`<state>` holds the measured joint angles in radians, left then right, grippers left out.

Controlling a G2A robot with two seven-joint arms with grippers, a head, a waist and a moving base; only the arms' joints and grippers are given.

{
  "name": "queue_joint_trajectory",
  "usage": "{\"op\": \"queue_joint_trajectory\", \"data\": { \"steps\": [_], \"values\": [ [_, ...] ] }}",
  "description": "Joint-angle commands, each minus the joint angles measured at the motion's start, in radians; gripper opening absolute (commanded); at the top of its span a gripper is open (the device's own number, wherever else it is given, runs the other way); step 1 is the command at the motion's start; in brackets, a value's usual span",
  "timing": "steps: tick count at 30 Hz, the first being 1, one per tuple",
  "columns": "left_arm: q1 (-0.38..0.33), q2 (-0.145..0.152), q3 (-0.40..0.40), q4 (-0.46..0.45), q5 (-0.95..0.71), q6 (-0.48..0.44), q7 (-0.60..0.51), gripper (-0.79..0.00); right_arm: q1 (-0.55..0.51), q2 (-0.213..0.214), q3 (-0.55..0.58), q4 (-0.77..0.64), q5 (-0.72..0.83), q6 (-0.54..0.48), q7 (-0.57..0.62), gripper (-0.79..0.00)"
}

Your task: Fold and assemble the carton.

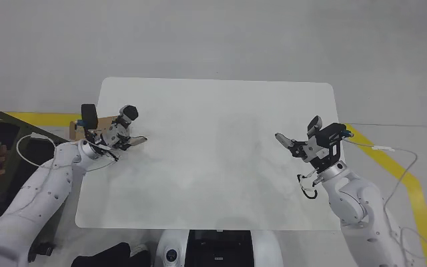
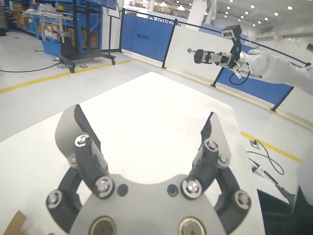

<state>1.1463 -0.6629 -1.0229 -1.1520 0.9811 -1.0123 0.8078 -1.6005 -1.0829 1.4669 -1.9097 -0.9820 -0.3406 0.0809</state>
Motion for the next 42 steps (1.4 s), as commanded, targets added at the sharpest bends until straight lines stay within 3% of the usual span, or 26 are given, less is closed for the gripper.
{"op": "queue_joint_trajectory", "data": {
  "steps": [1,7,16,22,38,42],
  "values": [
    [0.007,0.021,0.014,0.007,-0.118,0.0,0.0,0.0,0.0,0.0,0.0,0.0,0.0,0.0,0.0,0.0],
    [0.022,0.081,0.033,0.069,-0.356,0.0,-0.03,0.0,0.0,0.0,0.0,0.0,0.0,0.0,0.0,0.0],
    [0.017,0.129,0.03,0.157,-0.649,0.0,-0.161,0.0,0.0,0.0,0.0,0.0,0.0,0.0,0.0,0.0],
    [-0.002,0.131,0.024,0.221,-0.849,0.0,-0.32,0.0,0.0,0.0,0.0,0.0,0.0,0.0,0.0,0.0],
    [0.002,0.13,0.029,0.218,-0.851,0.001,-0.333,0.0,0.0,0.0,0.0,0.0,0.0,0.0,0.0,0.0],
    [-0.011,0.127,0.022,0.223,-0.99,0.0,-0.502,0.0,0.0,0.0,0.0,0.0,0.0,0.0,0.0,0.0]
  ]
}}
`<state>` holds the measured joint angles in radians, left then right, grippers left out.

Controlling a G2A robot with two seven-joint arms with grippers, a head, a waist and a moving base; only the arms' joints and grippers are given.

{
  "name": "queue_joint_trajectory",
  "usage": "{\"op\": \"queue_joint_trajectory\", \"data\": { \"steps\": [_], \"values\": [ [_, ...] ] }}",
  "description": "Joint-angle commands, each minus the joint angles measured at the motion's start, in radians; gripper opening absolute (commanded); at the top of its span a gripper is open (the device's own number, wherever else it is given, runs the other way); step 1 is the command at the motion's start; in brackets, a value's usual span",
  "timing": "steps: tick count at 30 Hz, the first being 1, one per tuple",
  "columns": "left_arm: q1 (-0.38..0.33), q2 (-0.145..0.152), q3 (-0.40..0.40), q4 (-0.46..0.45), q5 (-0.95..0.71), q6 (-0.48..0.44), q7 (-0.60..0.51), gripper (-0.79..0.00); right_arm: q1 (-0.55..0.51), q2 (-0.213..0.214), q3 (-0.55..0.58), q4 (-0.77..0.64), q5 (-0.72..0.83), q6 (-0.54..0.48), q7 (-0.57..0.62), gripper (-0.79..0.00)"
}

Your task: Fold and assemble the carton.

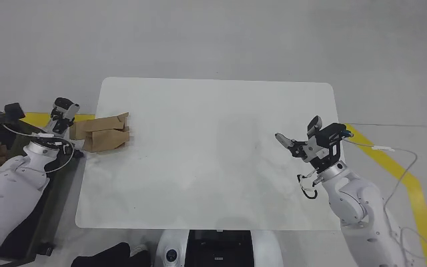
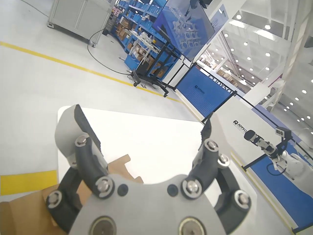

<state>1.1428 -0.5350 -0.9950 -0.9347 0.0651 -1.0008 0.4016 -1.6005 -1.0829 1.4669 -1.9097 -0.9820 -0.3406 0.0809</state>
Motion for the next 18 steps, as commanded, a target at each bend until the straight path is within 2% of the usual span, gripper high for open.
{"op": "queue_joint_trajectory", "data": {
  "steps": [1,4,11,18],
  "values": [
    [-0.01,0.0,-0.008,0.006,-0.112,-0.012,-0.13,0.0,0.0,0.0,0.0,0.0,0.0,0.0,0.0,0.0],
    [-0.05,0.004,-0.04,0.073,-0.214,0.017,-0.259,0.0,0.0,0.0,0.0,0.0,0.0,0.0,0.0,0.0],
    [-0.16,-0.011,-0.055,0.211,-0.43,0.104,-0.649,0.0,0.0,0.0,0.0,0.0,0.0,0.0,0.0,0.0],
    [-0.255,-0.047,-0.055,0.351,-0.536,0.149,-0.836,0.0,0.0,0.0,0.0,0.0,0.0,0.0,0.0,0.0]
  ]
}}
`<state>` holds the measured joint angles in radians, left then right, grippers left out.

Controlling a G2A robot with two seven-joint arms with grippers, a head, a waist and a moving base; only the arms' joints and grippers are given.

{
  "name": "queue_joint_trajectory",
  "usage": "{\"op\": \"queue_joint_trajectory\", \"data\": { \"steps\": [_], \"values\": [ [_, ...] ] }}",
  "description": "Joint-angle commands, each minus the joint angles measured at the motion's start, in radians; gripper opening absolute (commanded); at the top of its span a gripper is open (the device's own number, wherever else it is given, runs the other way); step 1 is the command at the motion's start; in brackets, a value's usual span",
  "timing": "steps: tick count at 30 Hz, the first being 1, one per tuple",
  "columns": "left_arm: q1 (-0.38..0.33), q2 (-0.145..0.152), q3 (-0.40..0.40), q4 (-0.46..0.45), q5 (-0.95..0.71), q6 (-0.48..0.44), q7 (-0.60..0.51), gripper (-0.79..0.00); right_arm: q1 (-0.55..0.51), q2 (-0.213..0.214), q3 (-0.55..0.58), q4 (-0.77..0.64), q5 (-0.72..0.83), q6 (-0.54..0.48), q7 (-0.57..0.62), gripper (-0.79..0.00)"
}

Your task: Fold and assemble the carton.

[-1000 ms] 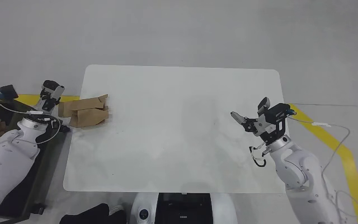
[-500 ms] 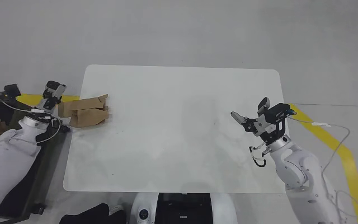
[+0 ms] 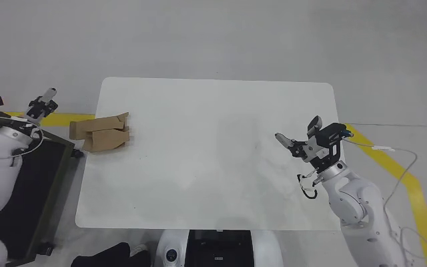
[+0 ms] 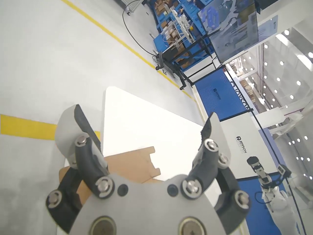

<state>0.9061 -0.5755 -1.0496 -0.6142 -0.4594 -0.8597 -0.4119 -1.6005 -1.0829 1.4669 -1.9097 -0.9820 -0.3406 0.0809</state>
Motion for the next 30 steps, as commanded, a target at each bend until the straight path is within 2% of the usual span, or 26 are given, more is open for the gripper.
{"op": "queue_joint_trajectory", "data": {
  "steps": [1,8,15,22,30],
  "values": [
    [-0.026,-0.011,0.0,0.044,-0.017,0.014,-0.033,0.0,0.0,0.0,0.0,0.0,0.0,0.0,0.0,0.0],
    [-0.111,-0.048,0.006,0.196,-0.044,0.105,-0.156,0.0,0.0,0.0,0.0,0.0,0.0,0.0,0.0,0.0],
    [-0.142,-0.073,0.013,0.306,-0.031,0.161,-0.243,0.0,0.0,0.0,0.0,0.0,0.0,0.0,0.0,0.0],
    [-0.133,-0.094,0.035,0.366,0.023,0.188,-0.318,0.0,0.0,0.0,0.0,0.0,0.0,0.0,0.0,0.0],
    [-0.12,-0.123,0.031,0.373,0.0,0.19,-0.436,0.0,0.0,0.0,0.0,0.0,0.0,0.0,0.0,0.0]
  ]
}}
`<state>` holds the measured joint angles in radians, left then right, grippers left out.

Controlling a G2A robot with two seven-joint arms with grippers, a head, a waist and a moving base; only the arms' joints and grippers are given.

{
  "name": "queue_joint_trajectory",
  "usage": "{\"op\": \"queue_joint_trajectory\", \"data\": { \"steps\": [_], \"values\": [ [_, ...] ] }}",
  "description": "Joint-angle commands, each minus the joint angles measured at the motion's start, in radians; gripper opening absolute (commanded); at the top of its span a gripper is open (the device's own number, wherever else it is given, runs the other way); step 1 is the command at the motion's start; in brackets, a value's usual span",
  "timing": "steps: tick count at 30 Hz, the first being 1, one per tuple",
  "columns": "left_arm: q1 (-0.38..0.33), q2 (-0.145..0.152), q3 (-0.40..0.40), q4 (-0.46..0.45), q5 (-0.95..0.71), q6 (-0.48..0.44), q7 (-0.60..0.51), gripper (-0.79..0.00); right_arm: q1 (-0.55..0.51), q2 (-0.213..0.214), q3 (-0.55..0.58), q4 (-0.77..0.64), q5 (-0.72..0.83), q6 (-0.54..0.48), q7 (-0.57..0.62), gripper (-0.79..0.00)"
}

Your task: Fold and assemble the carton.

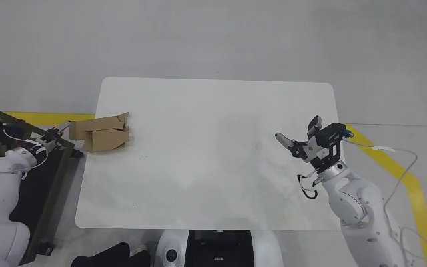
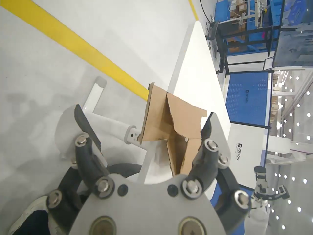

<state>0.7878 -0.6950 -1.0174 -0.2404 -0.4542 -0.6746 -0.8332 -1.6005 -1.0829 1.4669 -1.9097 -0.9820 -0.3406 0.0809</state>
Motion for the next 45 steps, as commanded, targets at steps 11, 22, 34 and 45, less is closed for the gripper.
{"op": "queue_joint_trajectory", "data": {
  "steps": [11,22,34,45],
  "values": [
    [-0.032,-0.04,0.028,0.002,0.086,0.012,-0.03,-0.015,0.0,0.0,0.0,0.0,0.0,0.0,0.0,0.0],
    [-0.054,-0.064,0.017,0.033,0.092,0.047,0.012,-0.785,0.0,0.0,0.0,0.0,0.0,0.0,0.0,0.0],
    [-0.081,-0.041,-0.095,0.042,-0.093,-0.031,-0.141,-0.785,0.0,0.0,0.0,0.0,0.0,0.0,0.0,0.0],
    [-0.127,-0.023,-0.141,-0.07,-0.116,-0.066,-0.239,-0.785,0.0,0.0,0.0,0.0,0.0,0.0,0.0,0.0]
  ]
}}
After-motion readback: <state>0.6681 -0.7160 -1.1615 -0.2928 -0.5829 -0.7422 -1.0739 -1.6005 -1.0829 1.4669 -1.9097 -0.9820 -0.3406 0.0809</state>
